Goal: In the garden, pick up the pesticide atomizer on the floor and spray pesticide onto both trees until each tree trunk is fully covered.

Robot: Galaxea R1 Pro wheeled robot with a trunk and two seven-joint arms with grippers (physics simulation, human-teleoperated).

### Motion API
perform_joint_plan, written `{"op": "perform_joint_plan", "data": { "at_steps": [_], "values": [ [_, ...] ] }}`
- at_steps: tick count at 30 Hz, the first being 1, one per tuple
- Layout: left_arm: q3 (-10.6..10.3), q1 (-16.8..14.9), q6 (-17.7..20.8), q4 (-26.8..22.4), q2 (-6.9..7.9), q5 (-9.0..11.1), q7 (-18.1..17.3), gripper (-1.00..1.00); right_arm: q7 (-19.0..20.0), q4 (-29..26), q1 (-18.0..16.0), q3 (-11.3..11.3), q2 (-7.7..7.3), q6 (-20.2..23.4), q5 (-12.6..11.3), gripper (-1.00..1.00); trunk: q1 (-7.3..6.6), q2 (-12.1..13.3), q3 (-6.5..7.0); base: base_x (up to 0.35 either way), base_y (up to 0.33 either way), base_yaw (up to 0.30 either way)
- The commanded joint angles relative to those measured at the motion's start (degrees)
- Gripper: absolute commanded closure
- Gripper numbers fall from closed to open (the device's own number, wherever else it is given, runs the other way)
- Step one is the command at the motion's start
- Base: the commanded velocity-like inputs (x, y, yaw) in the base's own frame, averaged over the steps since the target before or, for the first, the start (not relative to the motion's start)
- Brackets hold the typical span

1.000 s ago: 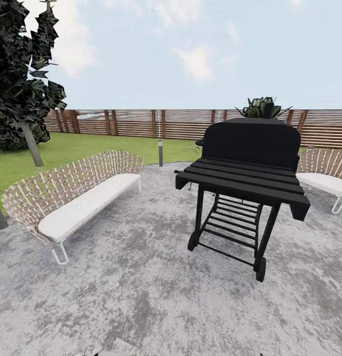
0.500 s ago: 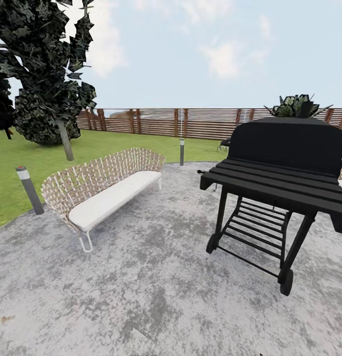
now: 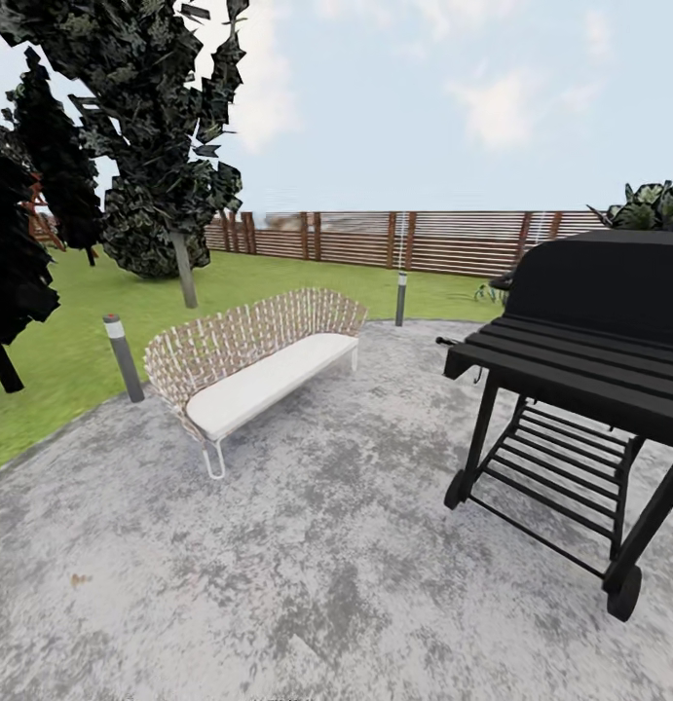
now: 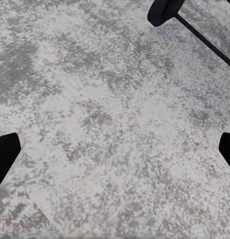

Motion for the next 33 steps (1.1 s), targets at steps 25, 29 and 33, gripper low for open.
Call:
{"op": "perform_joint_plan", "data": {
  "at_steps": [25,29,33],
  "values": [
    [0.3,-0.1,-0.2,0.1,-0.07,-0.6,0.3,-1.0,-0.5,0.5,0.0,0.5,-0.05,0.0,0.1,-1.0,0.0,0.0,-0.46,-0.135,0.139,0.182],
    [0.3,-0.1,-0.2,0.1,-0.1,-0.6,0.3,-1.0,-0.4,0.5,0.0,0.5,-0.04,0.0,0.1,-1.0,0.0,0.0,-0.59,-0.231,0.244,0.244],
    [0.3,-0.1,-0.2,0.1,-0.08,-0.6,0.3,-1.0,-0.4,0.5,0.0,0.5,-0.05,0.0,0.1,-1.0,0.0,0.0,-0.73,-0.123,0.128,0.274]
  ]
}}
